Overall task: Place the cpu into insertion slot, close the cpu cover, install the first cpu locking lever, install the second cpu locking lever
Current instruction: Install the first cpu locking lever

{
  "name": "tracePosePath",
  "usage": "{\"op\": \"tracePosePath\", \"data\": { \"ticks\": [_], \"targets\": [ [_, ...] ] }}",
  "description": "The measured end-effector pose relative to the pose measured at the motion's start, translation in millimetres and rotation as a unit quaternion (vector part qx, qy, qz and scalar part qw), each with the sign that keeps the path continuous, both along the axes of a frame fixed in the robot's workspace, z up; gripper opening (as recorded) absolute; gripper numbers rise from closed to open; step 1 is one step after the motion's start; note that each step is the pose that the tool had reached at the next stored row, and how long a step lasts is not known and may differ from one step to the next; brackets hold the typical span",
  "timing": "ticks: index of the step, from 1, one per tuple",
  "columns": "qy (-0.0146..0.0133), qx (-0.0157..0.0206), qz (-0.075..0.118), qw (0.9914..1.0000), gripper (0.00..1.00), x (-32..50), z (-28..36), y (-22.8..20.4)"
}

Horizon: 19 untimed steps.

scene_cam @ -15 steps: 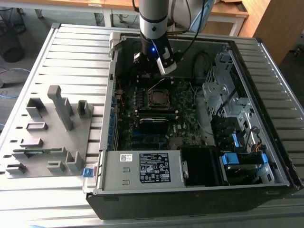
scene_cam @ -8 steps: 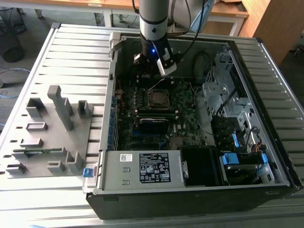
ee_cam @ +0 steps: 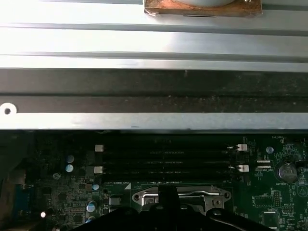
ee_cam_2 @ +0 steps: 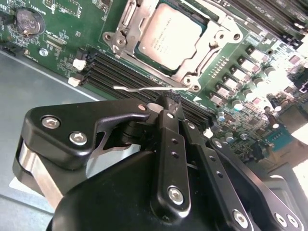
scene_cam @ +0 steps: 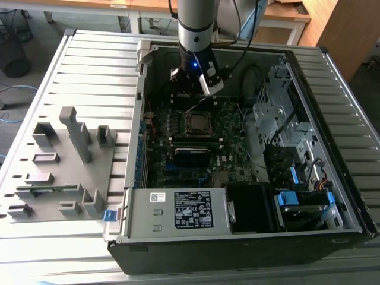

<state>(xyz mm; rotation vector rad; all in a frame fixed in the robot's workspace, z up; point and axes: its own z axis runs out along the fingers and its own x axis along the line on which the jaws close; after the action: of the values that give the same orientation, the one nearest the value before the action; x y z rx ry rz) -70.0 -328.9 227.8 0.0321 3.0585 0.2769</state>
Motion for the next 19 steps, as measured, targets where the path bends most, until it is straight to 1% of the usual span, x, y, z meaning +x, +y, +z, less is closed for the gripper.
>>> {"op": "tracePosePath", "data": {
  "ticks": [5,7,9,11,13,14,16,17,19],
  "targets": [
    [0.0004,-0.0026,0.000,1.00000,0.10,4.9,-2.6,1.0],
    [0.0004,-0.0030,0.000,1.00000,0.10,6.0,-3.2,2.1],
    [0.0003,-0.0031,0.000,1.00000,0.10,6.7,-3.8,4.1],
    [0.0004,-0.0032,0.000,0.99999,0.10,7.3,-4.4,7.2],
    [0.0003,-0.0036,0.000,0.99999,0.10,7.8,-5.0,8.8],
    [0.0004,-0.0049,0.000,0.99999,0.10,8.0,-5.2,8.9],
    [0.0005,-0.0106,-0.001,0.99994,0.10,8.2,-5.6,8.9],
    [0.0005,-0.0125,-0.001,0.99992,0.10,8.3,-5.8,9.0],
    [0.0005,-0.0134,-0.001,0.99991,0.10,8.5,-6.4,9.3]
  ]
}}
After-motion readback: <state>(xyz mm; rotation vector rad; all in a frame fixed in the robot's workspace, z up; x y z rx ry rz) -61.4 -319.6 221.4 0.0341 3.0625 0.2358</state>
